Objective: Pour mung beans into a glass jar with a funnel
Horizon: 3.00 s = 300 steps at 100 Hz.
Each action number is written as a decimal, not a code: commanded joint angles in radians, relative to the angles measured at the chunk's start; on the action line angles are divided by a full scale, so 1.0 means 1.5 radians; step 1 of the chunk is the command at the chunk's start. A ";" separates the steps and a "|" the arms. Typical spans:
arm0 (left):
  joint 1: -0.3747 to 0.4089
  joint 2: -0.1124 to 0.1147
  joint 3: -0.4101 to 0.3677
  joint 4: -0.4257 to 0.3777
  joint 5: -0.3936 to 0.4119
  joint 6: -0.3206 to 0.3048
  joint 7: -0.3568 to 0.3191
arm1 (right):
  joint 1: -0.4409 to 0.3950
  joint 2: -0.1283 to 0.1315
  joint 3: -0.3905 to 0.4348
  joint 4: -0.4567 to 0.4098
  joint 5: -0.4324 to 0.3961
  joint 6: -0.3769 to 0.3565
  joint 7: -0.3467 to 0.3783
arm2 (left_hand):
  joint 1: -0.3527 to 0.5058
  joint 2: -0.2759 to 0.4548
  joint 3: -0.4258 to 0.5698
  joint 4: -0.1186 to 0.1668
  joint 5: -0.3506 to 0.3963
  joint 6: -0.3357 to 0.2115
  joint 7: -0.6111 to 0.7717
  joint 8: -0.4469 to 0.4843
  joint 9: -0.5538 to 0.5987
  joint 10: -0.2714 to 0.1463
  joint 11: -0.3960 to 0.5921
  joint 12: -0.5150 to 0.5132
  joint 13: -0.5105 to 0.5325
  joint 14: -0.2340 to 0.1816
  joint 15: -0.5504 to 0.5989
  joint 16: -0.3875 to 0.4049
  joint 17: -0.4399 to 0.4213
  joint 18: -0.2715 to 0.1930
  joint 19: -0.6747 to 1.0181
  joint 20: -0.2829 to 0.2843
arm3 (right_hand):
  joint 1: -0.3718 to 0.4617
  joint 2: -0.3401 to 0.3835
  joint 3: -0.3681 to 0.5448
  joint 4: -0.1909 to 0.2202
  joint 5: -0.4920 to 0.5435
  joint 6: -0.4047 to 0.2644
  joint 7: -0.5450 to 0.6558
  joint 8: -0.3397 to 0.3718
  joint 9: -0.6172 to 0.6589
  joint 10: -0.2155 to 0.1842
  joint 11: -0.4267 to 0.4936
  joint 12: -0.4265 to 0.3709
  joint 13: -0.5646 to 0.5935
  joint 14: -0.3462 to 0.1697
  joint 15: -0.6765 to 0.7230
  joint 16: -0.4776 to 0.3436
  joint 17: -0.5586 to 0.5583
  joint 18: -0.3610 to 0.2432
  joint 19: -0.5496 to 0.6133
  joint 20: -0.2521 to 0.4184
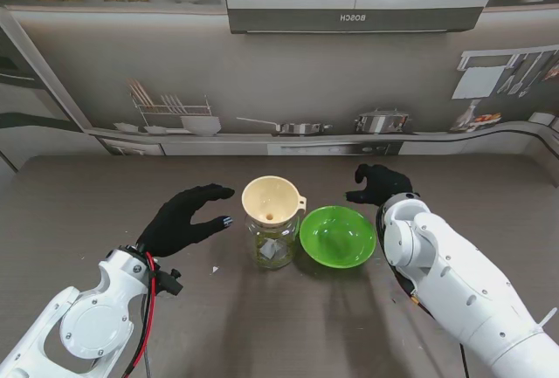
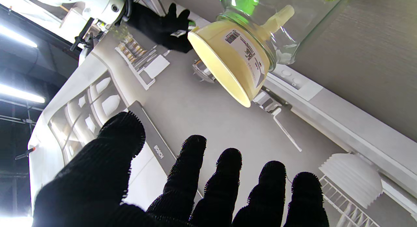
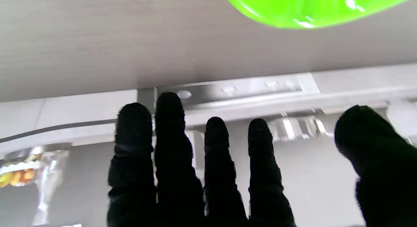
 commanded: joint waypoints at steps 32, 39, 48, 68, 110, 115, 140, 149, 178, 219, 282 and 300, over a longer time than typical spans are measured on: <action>0.003 -0.001 -0.004 -0.001 -0.002 -0.004 -0.011 | 0.034 -0.031 -0.021 -0.091 0.103 -0.010 0.011 | 0.010 0.026 -0.012 0.019 0.000 -0.004 0.000 -0.001 0.006 0.000 -0.004 -0.003 0.010 -0.006 -0.005 -0.001 -0.001 -0.005 -0.019 0.004 | -0.017 0.005 -0.046 0.020 -0.007 0.008 -0.018 -0.028 0.025 0.006 -0.047 -0.039 0.012 0.009 -0.022 -0.023 -0.006 0.042 -0.042 -0.034; 0.004 -0.001 -0.005 -0.001 -0.003 -0.005 -0.011 | 0.043 -0.035 -0.033 -0.096 0.122 -0.011 0.016 | 0.010 0.026 -0.011 0.019 0.001 -0.004 0.000 -0.001 0.007 -0.001 -0.005 -0.003 0.009 -0.005 -0.005 -0.001 -0.001 -0.005 -0.019 0.004 | -0.015 0.003 -0.066 0.020 -0.009 0.008 -0.023 -0.030 0.025 0.003 -0.049 -0.041 0.016 0.011 -0.026 -0.023 -0.007 0.045 -0.048 -0.036; 0.006 -0.001 -0.008 -0.002 -0.003 -0.006 -0.010 | 0.057 -0.038 -0.050 -0.100 0.143 -0.012 0.028 | 0.009 0.026 -0.012 0.019 0.003 -0.005 0.001 -0.001 0.007 -0.001 -0.005 -0.003 0.010 -0.006 -0.005 -0.001 -0.001 -0.005 -0.019 0.004 | -0.008 -0.002 -0.081 0.021 -0.010 0.012 -0.026 -0.031 0.027 0.003 -0.051 -0.042 0.015 0.012 -0.030 -0.022 -0.008 0.049 -0.052 -0.037; 0.009 -0.002 -0.012 -0.004 -0.003 -0.007 -0.008 | 0.091 -0.038 -0.093 -0.093 0.163 -0.029 0.065 | 0.010 0.026 -0.011 0.019 0.001 -0.005 0.000 -0.001 0.007 0.000 -0.005 -0.003 0.010 -0.005 -0.005 -0.001 -0.001 -0.004 -0.019 0.004 | 0.017 -0.017 -0.121 0.026 -0.018 0.015 -0.034 -0.034 0.025 -0.002 -0.060 -0.045 0.015 0.007 -0.039 -0.021 -0.010 0.049 -0.060 -0.036; 0.014 -0.002 -0.017 -0.007 -0.004 -0.008 -0.006 | 0.159 -0.030 -0.172 -0.058 0.174 -0.055 0.149 | 0.010 0.026 -0.011 0.019 0.001 -0.005 0.000 -0.001 0.009 0.001 -0.004 -0.003 0.011 -0.005 -0.005 -0.001 -0.001 -0.003 -0.019 0.004 | 0.025 -0.095 -0.116 0.043 -0.021 0.047 -0.028 -0.032 0.016 -0.015 -0.053 -0.034 0.013 -0.006 -0.045 -0.016 -0.013 0.036 -0.072 -0.025; 0.014 -0.002 -0.017 -0.007 -0.004 -0.008 -0.006 | 0.166 -0.031 -0.179 -0.052 0.172 -0.057 0.152 | 0.010 0.026 -0.011 0.019 0.001 -0.005 0.000 -0.001 0.008 0.000 -0.004 -0.003 0.011 -0.006 -0.005 0.000 -0.001 -0.003 -0.019 0.004 | 0.033 -0.103 -0.115 0.045 -0.021 0.049 -0.025 -0.031 0.015 -0.017 -0.046 -0.028 0.016 -0.007 -0.040 -0.013 -0.010 0.032 -0.068 -0.021; 0.014 -0.002 -0.018 -0.006 -0.004 -0.009 -0.008 | 0.205 -0.033 -0.223 -0.024 0.163 -0.067 0.169 | 0.010 0.026 -0.011 0.019 0.002 -0.004 0.000 -0.001 0.011 0.001 -0.003 -0.003 0.011 -0.006 -0.005 0.000 -0.001 -0.003 -0.019 0.004 | 0.072 -0.137 -0.098 0.059 -0.013 0.051 -0.001 -0.022 0.023 -0.026 -0.004 0.009 0.048 -0.026 0.027 0.026 0.014 0.017 -0.036 -0.003; 0.014 -0.002 -0.018 -0.005 -0.004 -0.009 -0.008 | 0.220 -0.036 -0.239 -0.012 0.165 -0.068 0.174 | 0.009 0.026 -0.012 0.019 0.003 -0.005 0.001 -0.001 0.011 0.001 -0.003 -0.002 0.012 -0.006 -0.004 0.000 0.000 -0.004 -0.019 0.004 | 0.084 -0.146 -0.093 0.061 -0.012 0.051 0.010 -0.017 0.033 -0.028 0.013 0.026 0.059 -0.032 0.057 0.044 0.021 0.014 -0.023 0.001; 0.015 -0.002 -0.019 -0.006 -0.005 -0.010 -0.007 | 0.254 -0.049 -0.284 0.020 0.175 -0.085 0.172 | 0.010 0.027 -0.011 0.020 0.003 -0.005 0.001 -0.001 0.012 0.002 -0.004 -0.002 0.012 -0.004 -0.004 0.000 0.000 -0.002 -0.019 0.004 | 0.193 -0.176 -0.129 0.070 0.071 0.058 0.052 -0.008 0.189 -0.073 0.066 0.074 0.126 -0.064 0.130 0.085 0.055 0.009 0.005 0.000; 0.017 -0.003 -0.020 -0.008 -0.008 -0.005 -0.007 | 0.291 -0.067 -0.327 0.067 0.185 -0.121 0.164 | 0.010 0.031 -0.014 0.020 0.003 -0.004 0.000 -0.001 0.015 0.004 -0.003 -0.002 0.014 -0.004 -0.004 -0.001 0.001 -0.001 -0.019 0.004 | 0.220 -0.277 0.254 -0.127 0.234 -0.027 0.195 -0.144 0.437 -0.139 0.033 0.166 0.249 -0.138 0.195 0.128 0.118 -0.040 0.072 -0.015; 0.018 -0.003 -0.022 -0.009 -0.014 -0.003 -0.008 | 0.282 -0.060 -0.296 0.053 0.183 -0.186 0.150 | 0.016 0.042 -0.021 0.019 0.009 -0.001 0.002 0.000 0.017 0.008 -0.004 -0.002 0.017 -0.002 -0.004 0.000 0.003 0.000 -0.018 0.004 | 0.256 -0.141 0.291 -0.152 0.300 -0.062 0.293 -0.096 0.548 -0.129 0.123 0.272 0.361 -0.166 0.497 0.242 0.288 -0.121 0.232 0.039; 0.017 -0.002 -0.020 -0.009 -0.023 0.003 -0.014 | 0.260 -0.053 -0.263 0.020 0.214 -0.168 0.167 | 0.017 0.045 -0.024 0.019 0.009 0.000 0.002 0.000 0.015 0.008 -0.004 -0.002 0.015 -0.002 -0.005 -0.001 0.002 0.000 -0.019 0.003 | 0.260 -0.142 0.298 -0.155 0.295 -0.056 0.302 -0.086 0.550 -0.122 0.136 0.287 0.360 -0.167 0.533 0.250 0.298 -0.121 0.241 0.054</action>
